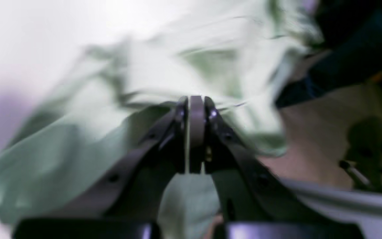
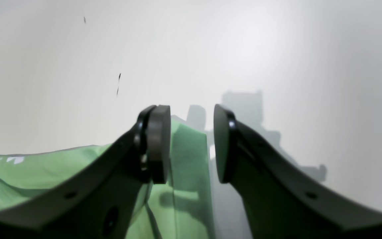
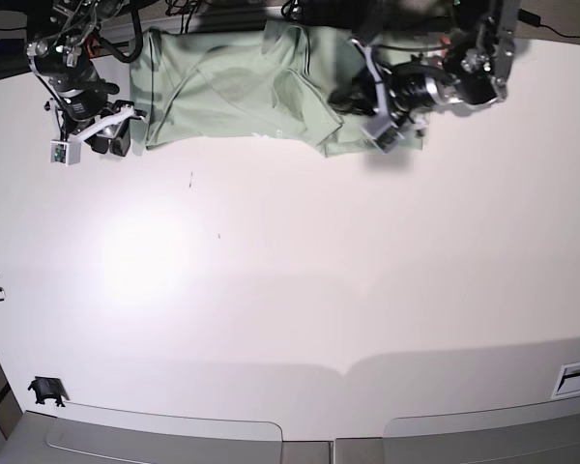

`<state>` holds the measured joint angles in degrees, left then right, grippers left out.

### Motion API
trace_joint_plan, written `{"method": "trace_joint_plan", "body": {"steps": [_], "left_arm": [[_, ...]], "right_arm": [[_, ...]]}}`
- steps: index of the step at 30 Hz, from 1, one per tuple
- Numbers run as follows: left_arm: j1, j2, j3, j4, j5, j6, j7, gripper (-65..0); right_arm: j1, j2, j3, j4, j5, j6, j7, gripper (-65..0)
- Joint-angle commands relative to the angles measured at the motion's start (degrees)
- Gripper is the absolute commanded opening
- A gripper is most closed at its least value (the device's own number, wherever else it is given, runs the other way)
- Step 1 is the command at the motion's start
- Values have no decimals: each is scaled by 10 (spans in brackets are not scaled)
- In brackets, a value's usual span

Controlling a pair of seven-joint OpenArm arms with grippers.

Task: Fold the T-shirt properly
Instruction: 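Fold the hem end with the left gripper toward the right gripper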

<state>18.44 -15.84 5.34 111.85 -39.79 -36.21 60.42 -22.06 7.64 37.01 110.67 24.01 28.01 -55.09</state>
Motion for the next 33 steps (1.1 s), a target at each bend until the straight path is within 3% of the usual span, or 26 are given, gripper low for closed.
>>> {"method": "trace_joint_plan", "body": {"steps": [1,3,6,12,18,28,33], "left_arm": [[0,-4,-10,8,-5,-2,-18,-650],[3,-5,-24,-1,26,-1,-36,-650],[5,-5,-26,-30,66,35,-62,-650],[4,-2,-26,-75,42,37,-111,-650],[-14,29,-18,-74,11,37,-108,-650],[-60,57,104,-74,27,36,-125,-650],[-90,57,118,-63,18,36,-106,-650]], "right_arm": [[1,7,3,9,6,0,13,-444],[1,8,3,9,6,0,13,-444],[1,7,3,9,6,0,13,-444],[1,7,3,9,6,0,12,-444],[2,7,3,9,6,0,12,-444],[2,7,3,9,6,0,13,-444],[1,8,3,9,3,0,12,-444]]}}
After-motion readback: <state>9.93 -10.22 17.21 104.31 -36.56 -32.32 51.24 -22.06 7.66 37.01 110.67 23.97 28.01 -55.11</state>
